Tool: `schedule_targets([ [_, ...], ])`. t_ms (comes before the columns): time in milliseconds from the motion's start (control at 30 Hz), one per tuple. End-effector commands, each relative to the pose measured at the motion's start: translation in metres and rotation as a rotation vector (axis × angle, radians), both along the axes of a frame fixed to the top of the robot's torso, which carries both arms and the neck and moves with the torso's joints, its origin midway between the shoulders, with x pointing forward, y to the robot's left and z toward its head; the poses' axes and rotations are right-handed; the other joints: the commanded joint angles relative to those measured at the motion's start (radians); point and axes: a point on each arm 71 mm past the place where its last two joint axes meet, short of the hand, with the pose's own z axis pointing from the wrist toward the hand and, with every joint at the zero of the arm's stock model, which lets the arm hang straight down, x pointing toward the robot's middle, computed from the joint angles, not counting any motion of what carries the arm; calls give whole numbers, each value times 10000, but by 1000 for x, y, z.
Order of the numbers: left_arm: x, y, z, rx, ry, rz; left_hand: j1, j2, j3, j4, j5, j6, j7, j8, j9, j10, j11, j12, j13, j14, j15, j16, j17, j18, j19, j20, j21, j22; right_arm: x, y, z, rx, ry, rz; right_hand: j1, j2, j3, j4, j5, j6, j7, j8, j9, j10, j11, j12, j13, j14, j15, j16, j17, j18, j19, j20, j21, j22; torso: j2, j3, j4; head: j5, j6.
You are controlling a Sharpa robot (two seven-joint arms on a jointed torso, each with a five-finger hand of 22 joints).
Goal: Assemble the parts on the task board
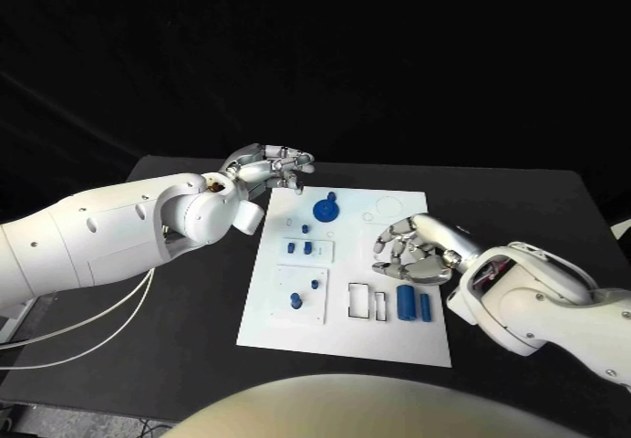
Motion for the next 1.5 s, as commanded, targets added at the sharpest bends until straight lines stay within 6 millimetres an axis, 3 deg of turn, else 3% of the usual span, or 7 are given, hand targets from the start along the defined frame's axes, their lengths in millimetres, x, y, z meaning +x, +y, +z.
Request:
schedule_targets([
  [33,-1,-3,1,-86,-43,-178,-112,8,-23,68,66,-56,19,49,13,-35,16,-46,7,-81,7,-65,17,95,30,14,-33,-13,-4,-20,-11,27,1654,-711,-20,40,-175,316,-52,-94,-17,-18,374,94,-13,2355,2384,543,-77,305,730,-175,382,-59,423,2172,-50,-32,-71,-231,2],
  [100,-1,-2,1,-84,-35,-183,-113,8,-25,68,65,-54,18,52,13,-35,16,-47,7,-81,7,-66,18,95,31,14,-36,-13,-8,-33,-14,-231,1633,-1043,-74,-42,-406,496,-185,-128,-27,-52,512,543,-13,3790,3858,603,-67,443,1085,-210,443,-51,593,2217,-59,-34,-95,-288,2],
  [400,-2,1,-1,-35,5,-127,-120,5,-30,71,63,-54,19,55,15,-35,16,-47,8,-82,7,-66,18,95,32,14,-40,-14,-21,-52,-20,-1129,1249,-1676,79,-92,-1173,966,-284,-32,-83,-68,818,1010,-47,5306,5475,680,-90,617,1540,-223,474,-73,682,2233,-90,-58,-183,-595,2],
  [600,-2,1,-2,-28,21,-129,-120,5,-30,71,63,-54,19,55,15,-35,16,-47,8,-82,7,-66,18,95,32,14,-40,-14,-28,-51,-29,-1592,1417,-1809,171,58,-1977,1641,-450,-22,-91,-130,998,1141,-46,5736,5986,754,-82,764,1987,-247,521,-66,801,2266,-83,-71,-179,-657,2],
  [767,-2,1,-3,-27,34,-130,-123,5,-34,71,63,-52,17,62,16,-33,15,-47,10,-83,7,-67,20,95,35,15,-48,-15,-31,-43,-38,-1768,1646,-1793,450,166,-2617,2210,-729,-115,-59,-240,1107,1275,-15,6058,6368,839,-53,906,2457,-249,519,-44,814,2267,-90,-44,-194,-614,2],
  [933,-2,2,-3,-22,47,-119,-134,4,-41,78,60,-53,19,64,17,-33,16,-47,10,-83,8,-68,21,95,35,15,-51,-15,-31,-37,-45,-2021,1873,-1733,471,231,-2793,2249,-861,-152,-39,-280,1128,1357,5,6219,6546,877,-31,965,2659,-248,514,-26,809,2265,-80,-47,-148,-650,2],
  [1500,-3,3,-3,-17,64,-117,-134,4,-41,78,60,-53,19,64,17,-33,16,-47,10,-83,8,-68,21,95,35,15,-51,-15,-30,-19,-56,-2362,2004,-1471,573,394,-2908,2239,-846,4,-76,-232,1196,1508,-20,6477,6817,899,-41,1001,2783,-259,535,-22,865,2282,-75,-63,-174,-572,2],
])
